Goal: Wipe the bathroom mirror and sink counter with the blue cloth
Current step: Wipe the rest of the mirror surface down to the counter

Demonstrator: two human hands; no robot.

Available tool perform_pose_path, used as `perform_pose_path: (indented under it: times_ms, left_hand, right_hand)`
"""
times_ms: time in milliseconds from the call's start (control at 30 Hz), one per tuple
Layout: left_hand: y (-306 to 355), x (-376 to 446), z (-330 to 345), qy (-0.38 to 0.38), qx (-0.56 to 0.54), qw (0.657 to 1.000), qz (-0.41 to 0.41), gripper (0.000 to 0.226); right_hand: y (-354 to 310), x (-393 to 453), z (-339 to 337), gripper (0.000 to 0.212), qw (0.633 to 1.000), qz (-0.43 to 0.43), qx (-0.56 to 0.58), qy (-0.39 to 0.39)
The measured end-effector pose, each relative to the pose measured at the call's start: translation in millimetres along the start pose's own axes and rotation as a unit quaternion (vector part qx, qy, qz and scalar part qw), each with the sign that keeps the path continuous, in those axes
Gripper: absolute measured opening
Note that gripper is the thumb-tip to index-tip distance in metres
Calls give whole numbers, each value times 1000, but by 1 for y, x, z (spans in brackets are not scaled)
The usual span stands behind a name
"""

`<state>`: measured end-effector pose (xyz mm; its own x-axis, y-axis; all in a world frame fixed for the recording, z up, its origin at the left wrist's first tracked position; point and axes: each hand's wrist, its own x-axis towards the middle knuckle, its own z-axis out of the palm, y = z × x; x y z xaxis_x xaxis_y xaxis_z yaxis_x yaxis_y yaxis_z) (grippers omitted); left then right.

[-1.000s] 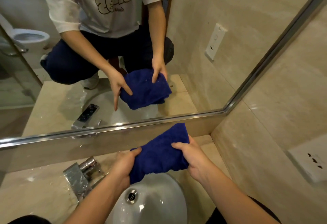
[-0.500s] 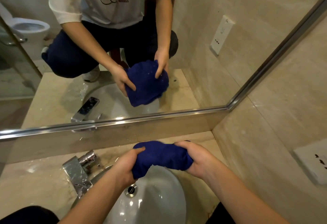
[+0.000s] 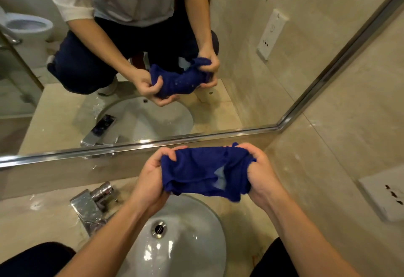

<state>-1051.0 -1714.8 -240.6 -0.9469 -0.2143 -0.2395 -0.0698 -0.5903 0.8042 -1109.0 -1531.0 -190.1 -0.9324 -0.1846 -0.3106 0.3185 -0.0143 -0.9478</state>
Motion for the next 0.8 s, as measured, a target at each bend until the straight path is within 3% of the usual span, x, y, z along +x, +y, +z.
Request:
perform_pose_path:
  times_ms: [67,133,233,333,433,567,600,667,733,800]
  left_hand:
    - [5,2,-3,-23,-3,1000,7,42]
    - [14,4,-8,-58,12,998,31,19]
    - [22,5,-16,-82,37,995,33,49]
    - [27,3,-14,-73,-20,997,14,9]
    - [24,3,-13,-86,-24,996,-27,32]
    - [28,2,-15,-119,-142,978,-92,18]
    - [30,2,-14,-121,-153,976,-100,15]
    - [27,4,-13,-90,-86,982,-139,30]
    - [13,5,-9,-45,41,981,-184,41]
    - [-10,3,-3,-10,124,972,-197,27]
  right_hand:
    - [-5,-1,-4,40,999,18,20,-34]
    - [-8,1,-9,39,995,44,42,-74]
    - [-15,4,-12,43,984,59,108,-126]
    - [-22,5,-19,37,967,41,197,-156]
    - [-22,2,-26,31,967,23,186,-171]
    - [-32,-5,-29,32,958,66,215,-179]
    - [-30,-4,-31,36,970,74,171,-153]
    - [-16,4,-34,36,995,57,-28,-77]
    - [-2,13,-38,36,977,44,-202,-54]
    - [4,17,-48,27,965,123,-223,-62]
